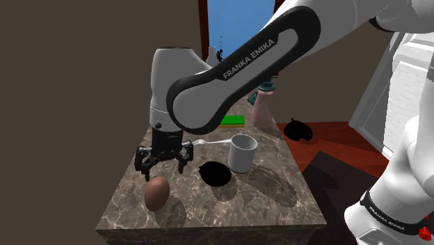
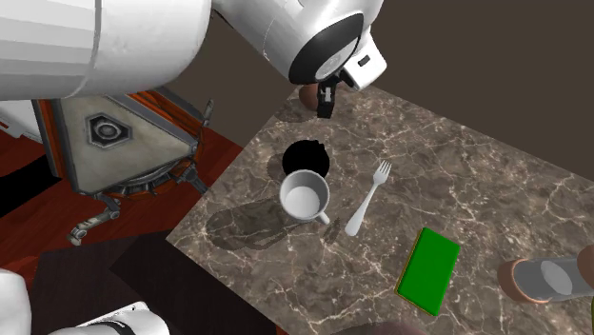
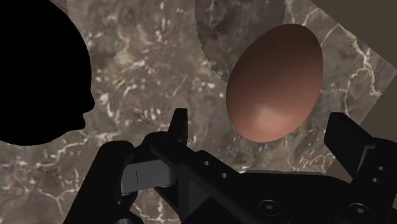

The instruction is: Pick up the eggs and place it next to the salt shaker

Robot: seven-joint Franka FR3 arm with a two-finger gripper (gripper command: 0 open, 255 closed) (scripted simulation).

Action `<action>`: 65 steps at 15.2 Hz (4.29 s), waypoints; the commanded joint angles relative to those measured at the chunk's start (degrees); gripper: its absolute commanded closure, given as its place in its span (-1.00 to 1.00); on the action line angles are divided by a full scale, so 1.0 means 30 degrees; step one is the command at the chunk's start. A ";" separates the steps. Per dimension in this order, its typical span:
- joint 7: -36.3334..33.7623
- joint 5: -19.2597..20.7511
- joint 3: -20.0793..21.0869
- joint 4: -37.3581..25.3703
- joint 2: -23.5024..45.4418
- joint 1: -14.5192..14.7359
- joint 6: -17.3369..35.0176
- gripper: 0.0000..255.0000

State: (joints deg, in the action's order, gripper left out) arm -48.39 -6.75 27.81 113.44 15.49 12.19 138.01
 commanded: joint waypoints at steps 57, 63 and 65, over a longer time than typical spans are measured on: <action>-0.1635 0.0333 0.0015 -0.5265 -0.0663 0.0529 -0.5459 1.00; -0.1825 0.0327 0.0042 -0.6549 -0.0871 0.0529 -0.6916 1.00; -0.1898 0.0341 0.0050 -0.7021 -0.0903 0.0539 -0.7412 1.00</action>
State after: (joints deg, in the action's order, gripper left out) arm -53.90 -5.84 27.95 93.35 12.67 13.73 116.62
